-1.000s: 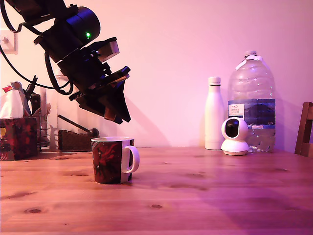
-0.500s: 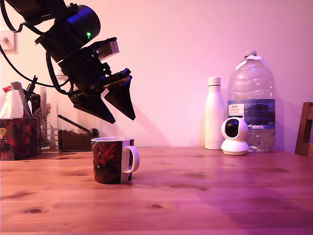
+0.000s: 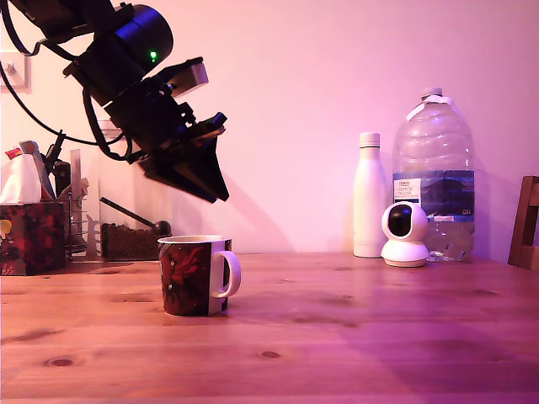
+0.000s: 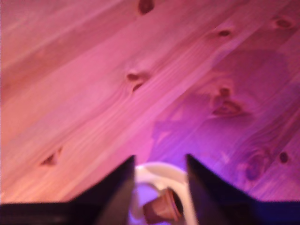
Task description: Pick up the coffee capsules from the table one by one and drop them inside the nearest coffee cup
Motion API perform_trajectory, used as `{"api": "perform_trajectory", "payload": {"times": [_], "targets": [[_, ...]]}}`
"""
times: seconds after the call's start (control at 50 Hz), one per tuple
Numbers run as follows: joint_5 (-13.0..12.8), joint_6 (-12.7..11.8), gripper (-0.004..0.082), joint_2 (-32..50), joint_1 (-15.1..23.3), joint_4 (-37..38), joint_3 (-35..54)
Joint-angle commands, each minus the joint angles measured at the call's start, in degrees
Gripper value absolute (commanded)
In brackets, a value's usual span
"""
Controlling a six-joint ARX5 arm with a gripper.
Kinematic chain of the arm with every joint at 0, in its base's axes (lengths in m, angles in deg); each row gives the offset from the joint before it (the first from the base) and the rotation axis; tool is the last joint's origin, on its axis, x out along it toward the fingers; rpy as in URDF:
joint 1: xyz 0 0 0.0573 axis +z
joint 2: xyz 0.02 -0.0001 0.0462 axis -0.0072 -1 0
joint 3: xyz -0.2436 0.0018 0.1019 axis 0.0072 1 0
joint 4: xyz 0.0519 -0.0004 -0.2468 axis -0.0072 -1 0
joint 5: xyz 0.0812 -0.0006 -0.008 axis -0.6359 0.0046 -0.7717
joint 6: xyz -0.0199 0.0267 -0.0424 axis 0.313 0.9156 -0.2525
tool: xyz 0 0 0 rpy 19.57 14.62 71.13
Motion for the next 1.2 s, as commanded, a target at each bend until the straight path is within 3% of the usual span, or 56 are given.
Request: {"api": "perform_trajectory", "payload": {"times": [0.0, 0.18, 0.32, 0.74, 0.92, 1.18], "targets": [[0.1, 0.4, -0.0020, 0.0, -0.2, 0.8, 0.2], [0.0, 0.4, -0.0020, 5.2, 0.4, 3.8, 3.5], [-1.9, 0.0, -0.0020, 11.0, 1.6, 7.4, 9.9], [-3.5, -7.9, -0.0020, 28.8, 7.6, 15.2, 26.7], [-5.3, -9.3, -0.0020, 35.5, 8.9, 15.2, 32.2], [-9.9, -12.1, -0.0020, 46.6, 8.9, 14.6, 38.9]]}}
